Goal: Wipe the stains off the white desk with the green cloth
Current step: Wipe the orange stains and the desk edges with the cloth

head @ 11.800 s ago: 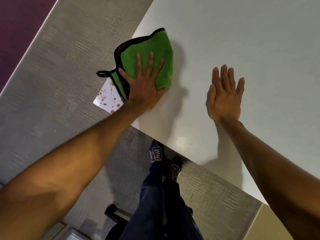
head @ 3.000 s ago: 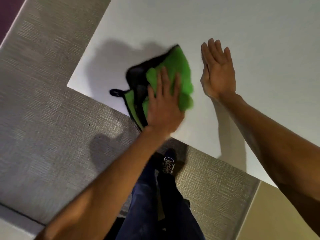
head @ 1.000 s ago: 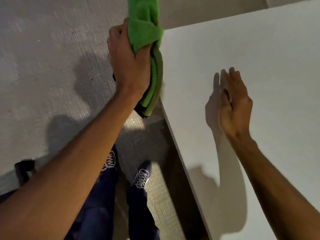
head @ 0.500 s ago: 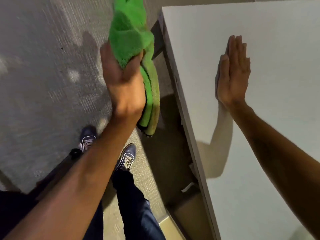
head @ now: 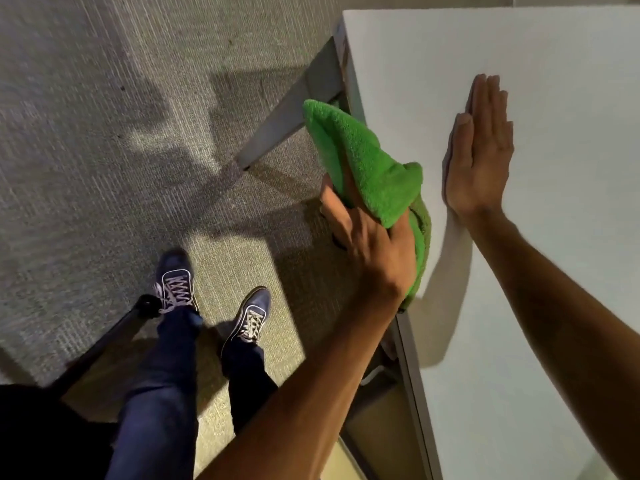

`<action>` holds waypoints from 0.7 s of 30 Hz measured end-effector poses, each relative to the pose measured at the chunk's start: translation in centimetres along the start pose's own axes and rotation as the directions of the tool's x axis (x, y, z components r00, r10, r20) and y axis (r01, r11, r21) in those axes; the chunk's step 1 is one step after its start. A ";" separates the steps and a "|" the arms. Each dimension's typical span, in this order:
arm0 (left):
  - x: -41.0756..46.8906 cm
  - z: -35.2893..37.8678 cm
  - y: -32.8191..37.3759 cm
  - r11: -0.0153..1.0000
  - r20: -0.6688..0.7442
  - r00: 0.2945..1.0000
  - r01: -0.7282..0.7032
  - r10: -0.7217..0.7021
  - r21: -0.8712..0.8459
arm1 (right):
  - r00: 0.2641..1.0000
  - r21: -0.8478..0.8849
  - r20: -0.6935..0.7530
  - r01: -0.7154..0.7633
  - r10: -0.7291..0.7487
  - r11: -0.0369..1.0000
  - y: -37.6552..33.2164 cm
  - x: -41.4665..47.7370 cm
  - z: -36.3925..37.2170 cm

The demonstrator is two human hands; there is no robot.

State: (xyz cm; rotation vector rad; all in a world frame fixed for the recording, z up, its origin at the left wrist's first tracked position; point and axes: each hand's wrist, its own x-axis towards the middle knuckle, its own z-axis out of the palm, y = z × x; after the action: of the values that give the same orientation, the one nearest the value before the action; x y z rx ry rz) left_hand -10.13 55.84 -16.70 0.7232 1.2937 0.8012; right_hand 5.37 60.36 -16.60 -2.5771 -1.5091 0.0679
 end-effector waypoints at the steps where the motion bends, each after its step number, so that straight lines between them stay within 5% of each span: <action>1: -0.9 -0.2 -0.6 1.000 0.033 0.999 -0.007 0.007 0.023 | 1.000 0.003 0.001 -0.001 0.001 1.000 0.1 0.0 0.0; 7: -4.3 -1.0 -2.9 0.994 -0.057 0.997 -0.048 0.053 0.094 | 1.000 0.010 0.003 -0.007 0.007 1.000 0.0 -0.1 -0.1; 12: -0.5 0.4 -1.1 0.993 0.005 0.995 -0.103 0.103 -0.052 | 1.000 0.012 0.004 -0.009 0.009 1.000 0.0 0.0 -0.2; 21: 9.5 0.2 4.4 0.938 -0.119 0.968 -0.175 0.219 0.300 | 1.000 0.008 -0.007 0.002 -0.002 1.000 -0.1 -0.1 -0.1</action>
State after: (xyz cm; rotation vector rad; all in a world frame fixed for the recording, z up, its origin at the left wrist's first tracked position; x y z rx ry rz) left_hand -9.53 66.20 -18.10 1.0558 1.5100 0.8510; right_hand 5.20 60.30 -16.49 -2.5667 -1.5054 0.0647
